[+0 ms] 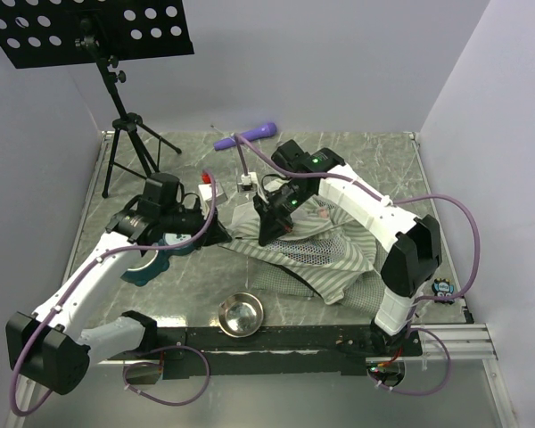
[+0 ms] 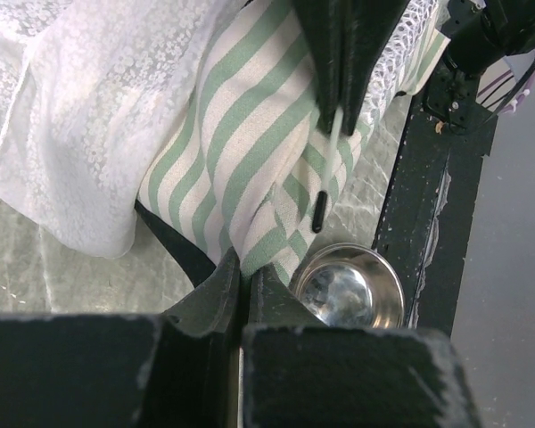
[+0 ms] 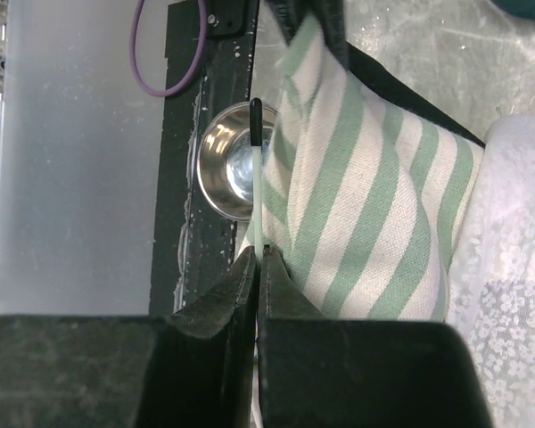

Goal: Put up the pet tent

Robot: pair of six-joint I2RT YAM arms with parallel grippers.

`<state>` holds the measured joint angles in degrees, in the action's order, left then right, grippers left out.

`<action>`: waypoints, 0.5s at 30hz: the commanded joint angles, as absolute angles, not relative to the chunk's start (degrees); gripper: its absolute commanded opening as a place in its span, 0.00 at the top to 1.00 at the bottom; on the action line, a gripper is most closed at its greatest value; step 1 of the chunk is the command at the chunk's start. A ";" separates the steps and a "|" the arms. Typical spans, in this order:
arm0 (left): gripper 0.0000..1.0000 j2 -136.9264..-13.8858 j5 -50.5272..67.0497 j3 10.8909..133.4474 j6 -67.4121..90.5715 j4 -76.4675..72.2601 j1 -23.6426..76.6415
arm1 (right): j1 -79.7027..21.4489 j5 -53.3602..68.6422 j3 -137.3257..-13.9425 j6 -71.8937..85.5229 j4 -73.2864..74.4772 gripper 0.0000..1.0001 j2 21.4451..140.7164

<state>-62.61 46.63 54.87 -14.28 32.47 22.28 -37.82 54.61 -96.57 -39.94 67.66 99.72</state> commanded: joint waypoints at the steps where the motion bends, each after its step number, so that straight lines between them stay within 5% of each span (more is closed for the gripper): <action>1: 0.99 -61.08 44.91 56.25 -15.55 32.69 22.76 | -38.14 53.26 -98.96 -34.63 69.17 1.00 100.37; 15: 0.99 -61.26 43.33 55.81 -16.70 32.78 24.26 | -38.14 53.61 -100.90 -31.82 67.77 1.00 101.78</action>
